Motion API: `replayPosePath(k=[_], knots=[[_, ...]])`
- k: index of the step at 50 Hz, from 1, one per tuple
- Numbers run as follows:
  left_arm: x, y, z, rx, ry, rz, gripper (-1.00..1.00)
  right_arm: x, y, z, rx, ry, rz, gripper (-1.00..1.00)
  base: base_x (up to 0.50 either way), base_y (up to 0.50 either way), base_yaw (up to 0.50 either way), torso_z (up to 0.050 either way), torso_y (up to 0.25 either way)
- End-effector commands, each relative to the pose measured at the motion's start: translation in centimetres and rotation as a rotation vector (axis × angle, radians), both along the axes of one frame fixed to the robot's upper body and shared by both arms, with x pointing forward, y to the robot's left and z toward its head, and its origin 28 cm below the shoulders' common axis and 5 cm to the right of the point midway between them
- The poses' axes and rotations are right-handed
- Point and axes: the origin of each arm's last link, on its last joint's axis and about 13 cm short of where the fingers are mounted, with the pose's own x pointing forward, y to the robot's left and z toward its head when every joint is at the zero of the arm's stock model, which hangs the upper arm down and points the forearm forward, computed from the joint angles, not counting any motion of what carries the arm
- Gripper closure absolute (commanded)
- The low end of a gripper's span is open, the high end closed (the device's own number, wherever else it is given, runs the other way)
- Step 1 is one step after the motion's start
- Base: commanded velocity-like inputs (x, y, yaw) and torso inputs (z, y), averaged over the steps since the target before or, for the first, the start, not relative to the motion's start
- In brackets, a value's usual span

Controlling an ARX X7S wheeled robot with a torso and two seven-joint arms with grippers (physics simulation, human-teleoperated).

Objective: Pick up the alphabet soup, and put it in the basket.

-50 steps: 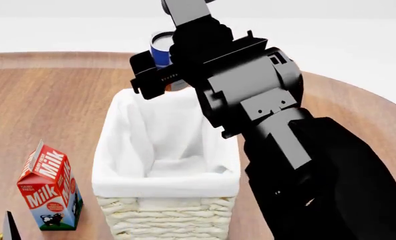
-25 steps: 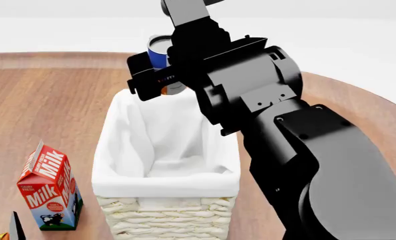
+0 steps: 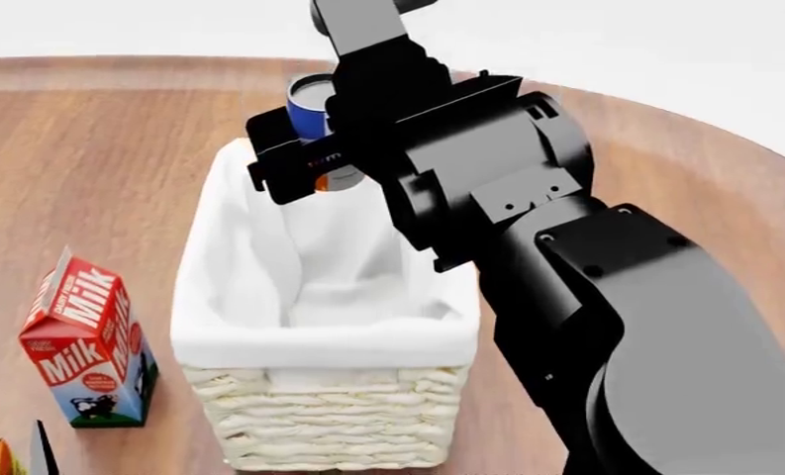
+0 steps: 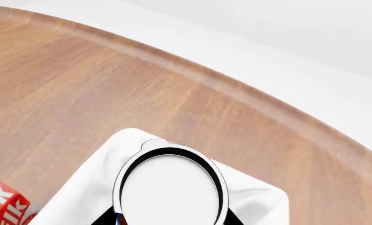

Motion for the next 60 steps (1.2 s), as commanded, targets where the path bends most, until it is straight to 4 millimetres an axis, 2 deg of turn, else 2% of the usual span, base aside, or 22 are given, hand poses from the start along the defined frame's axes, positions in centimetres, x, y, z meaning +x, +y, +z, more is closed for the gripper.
replayPosePath(k=[1, 60], knots=[[-0.11, -0.02, -0.03, 0.004, -0.003, -0.011, -1.0, -0.01, 0.2, 0.74, -0.007, -0.031, 0.017, 1.0, 0.0, 0.0, 0.0, 0.0, -0.041], [-0.28, -0.36, -0.11, 0.044, -0.028, -0.013, -1.0, -0.13, 0.61, 0.13, -0.023, -0.028, 0.044, 1.0, 0.0, 0.0, 0.0, 0.0, -0.06]])
